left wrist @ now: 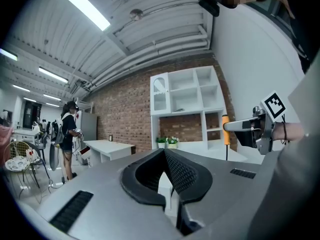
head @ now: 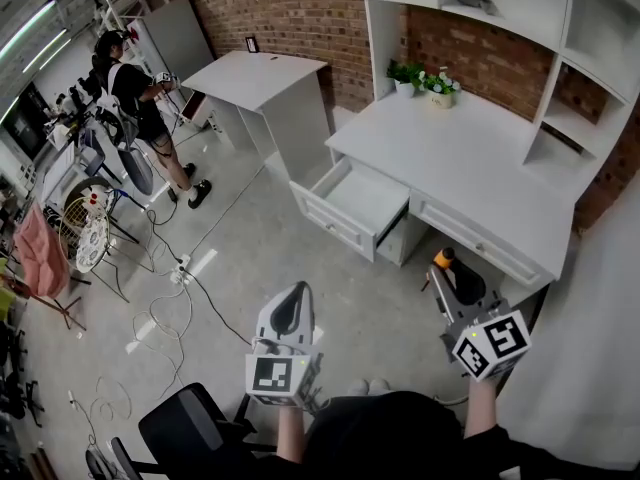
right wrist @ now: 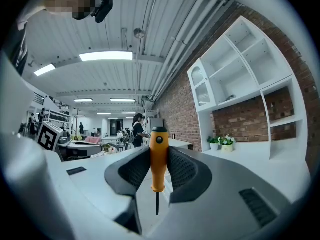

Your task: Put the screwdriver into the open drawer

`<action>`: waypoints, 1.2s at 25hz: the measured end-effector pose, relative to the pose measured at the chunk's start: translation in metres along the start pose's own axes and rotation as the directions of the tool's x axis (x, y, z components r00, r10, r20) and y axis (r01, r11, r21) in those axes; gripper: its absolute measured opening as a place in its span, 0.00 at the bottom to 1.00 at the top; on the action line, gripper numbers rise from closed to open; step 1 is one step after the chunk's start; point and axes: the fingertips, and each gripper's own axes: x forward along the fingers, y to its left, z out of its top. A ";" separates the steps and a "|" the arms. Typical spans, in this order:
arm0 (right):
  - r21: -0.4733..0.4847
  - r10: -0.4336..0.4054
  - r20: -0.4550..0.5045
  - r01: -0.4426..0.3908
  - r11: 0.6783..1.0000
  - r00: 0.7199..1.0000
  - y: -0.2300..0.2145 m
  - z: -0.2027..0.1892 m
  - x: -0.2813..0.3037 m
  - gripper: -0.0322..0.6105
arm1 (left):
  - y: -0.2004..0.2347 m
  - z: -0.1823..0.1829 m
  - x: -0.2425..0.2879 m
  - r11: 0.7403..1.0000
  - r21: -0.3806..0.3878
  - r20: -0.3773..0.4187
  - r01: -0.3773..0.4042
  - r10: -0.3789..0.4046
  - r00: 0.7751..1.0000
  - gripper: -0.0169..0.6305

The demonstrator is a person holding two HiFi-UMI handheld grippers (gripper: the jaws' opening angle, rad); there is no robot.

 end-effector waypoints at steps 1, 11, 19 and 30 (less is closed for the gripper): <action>0.002 0.000 0.001 0.000 1.000 1.000 -0.003 -0.001 0.002 0.22 | -0.001 0.000 0.002 1.000 -0.001 -0.004 -0.002 0.002 1.000 0.04; 0.018 0.014 -0.015 -0.014 1.000 1.000 -0.022 -0.008 0.027 0.22 | 0.011 -0.005 0.012 0.998 -0.007 -0.040 -0.059 0.059 0.997 0.04; 0.064 -0.007 -0.036 0.010 0.998 0.999 -0.044 -0.021 0.068 0.22 | 0.034 -0.018 0.054 0.997 -0.038 -0.059 -0.065 0.063 0.996 0.04; 0.028 -0.046 -0.078 0.048 0.998 0.996 -0.087 -0.025 0.148 0.22 | 0.069 -0.024 0.166 0.997 -0.064 -0.061 0.035 -0.039 0.997 0.04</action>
